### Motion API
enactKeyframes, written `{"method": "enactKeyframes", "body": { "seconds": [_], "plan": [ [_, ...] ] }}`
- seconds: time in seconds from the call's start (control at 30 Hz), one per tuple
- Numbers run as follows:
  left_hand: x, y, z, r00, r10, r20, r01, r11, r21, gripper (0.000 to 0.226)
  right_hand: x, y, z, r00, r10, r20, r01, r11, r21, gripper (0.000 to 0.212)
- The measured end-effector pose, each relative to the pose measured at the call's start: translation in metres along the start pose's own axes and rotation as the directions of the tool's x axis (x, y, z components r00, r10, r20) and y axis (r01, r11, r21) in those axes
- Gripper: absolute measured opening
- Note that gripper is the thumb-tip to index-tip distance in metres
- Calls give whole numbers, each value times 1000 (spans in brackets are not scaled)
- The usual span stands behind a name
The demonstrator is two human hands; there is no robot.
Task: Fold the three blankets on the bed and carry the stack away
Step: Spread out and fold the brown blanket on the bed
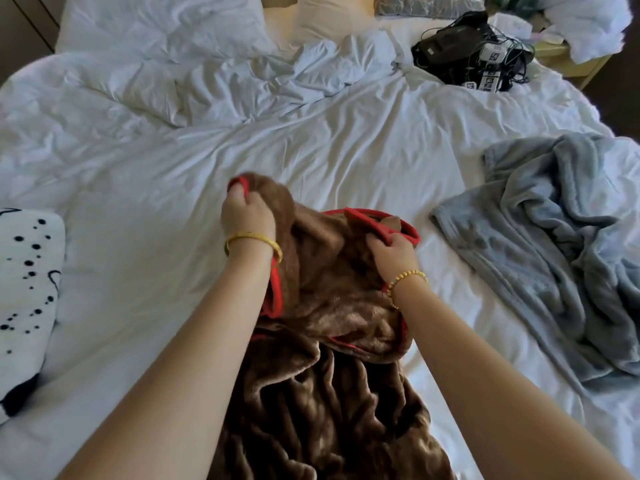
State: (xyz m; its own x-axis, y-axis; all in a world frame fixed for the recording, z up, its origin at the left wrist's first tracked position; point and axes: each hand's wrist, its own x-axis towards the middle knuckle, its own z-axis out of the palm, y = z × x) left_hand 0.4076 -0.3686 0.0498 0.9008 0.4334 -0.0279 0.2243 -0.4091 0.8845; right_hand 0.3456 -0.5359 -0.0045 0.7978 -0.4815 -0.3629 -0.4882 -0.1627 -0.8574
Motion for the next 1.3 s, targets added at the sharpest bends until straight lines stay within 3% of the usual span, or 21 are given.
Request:
{"method": "enactKeyframes", "body": {
  "seconds": [0.03, 0.1, 0.17, 0.23, 0.27, 0.33, 0.37, 0.43, 0.57, 0.63, 0.7, 0.73, 0.8, 0.87, 0.9, 0.97, 1.03, 1.07, 1.17, 1.23, 1.3],
  "plan": [
    [-11, 13, 0, 983, 175, -51, -174, 984, 26, 38, -1, -6, -7, 995, 0, -98, 8, 996, 84, 29],
    [-44, 22, 3, 848, 531, -14, -527, 844, 103, 36, -3, -16, -21, 965, -1, -262, 67, 968, 242, 28],
    [-82, 1, 11, 674, 655, 341, -736, 635, 236, 35, -11, -25, -30, 949, -29, -312, 131, 942, 310, 29],
    [-113, -45, 16, 532, 272, 802, -776, 535, 333, 43, -20, -22, -34, 968, -78, -240, 149, 945, 291, 36],
    [-125, -73, 13, 441, 17, 897, -777, 507, 372, 48, -24, -15, -34, 983, -87, -159, 122, 968, 221, 39],
    [-147, -123, -2, 352, -284, 892, -722, 524, 452, 60, -34, 9, -31, 1000, 5, 18, -5, 1000, 2, 43],
    [-155, -141, -11, 360, -347, 866, -674, 545, 498, 66, -39, 24, -29, 996, 61, 58, -57, 997, -60, 44],
    [-161, -157, -20, 380, -372, 847, -616, 581, 532, 68, -55, 45, -27, 991, 83, 101, -86, 996, 18, 45],
    [-156, -126, -18, 347, -340, 874, -544, 686, 483, 46, -64, 64, -23, 988, 37, 147, -47, 997, 61, 52],
    [-149, -97, -14, 490, -143, 860, -411, 832, 373, 28, -64, 65, -21, 990, 1, 144, -3, 1000, 16, 42],
    [-140, -73, -9, 670, 54, 740, -257, 953, 163, 30, -67, 64, -20, 984, -54, 168, 56, 998, -11, 16],
    [-136, -64, -5, 701, 78, 708, -185, 980, 76, 24, -69, 61, -20, 981, -85, 175, 89, 996, -11, 3],
    [-132, -53, 3, 681, 44, 731, -136, 988, 68, 23, -72, 61, -18, 975, -139, 176, 135, 990, 35, 18],
    [-132, -50, 7, 670, 25, 742, -194, 970, 143, 16, -80, 59, -20, 977, -119, 176, 110, 992, 61, 22],
    [-132, -51, 8, 691, 39, 721, -195, 972, 135, 19, -82, 60, -23, 984, -117, 135, 108, 991, 76, 26],
    [-134, -47, 5, 769, -1, 639, -26, 999, 33, 28, -84, 55, -36, 986, -154, -63, 162, 974, 160, 44],
    [-129, -37, 0, 848, -100, 520, 198, 971, -135, 27, -87, 38, -46, 917, -316, -242, 359, 919, 161, 52],
    [-125, -32, -3, 857, -156, 491, 288, 936, -204, 24, -91, 29, -47, 871, -431, -236, 462, 881, 99, 53],
    [-117, -20, -8, 736, -240, 633, 540, 772, -336, 28, -114, 15, -35, 775, -624, 95, 631, 763, -142, 58],
    [-117, -19, -13, 615, -168, 771, 660, 645, -386, 34, -124, 21, -28, 728, -620, 294, 683, 693, -229, 62],
    [-120, -26, -19, 586, -62, 808, 676, 588, -444, 31, -129, 28, -28, 721, -604, 338, 689, 676, -261, 66]
  ]
}}
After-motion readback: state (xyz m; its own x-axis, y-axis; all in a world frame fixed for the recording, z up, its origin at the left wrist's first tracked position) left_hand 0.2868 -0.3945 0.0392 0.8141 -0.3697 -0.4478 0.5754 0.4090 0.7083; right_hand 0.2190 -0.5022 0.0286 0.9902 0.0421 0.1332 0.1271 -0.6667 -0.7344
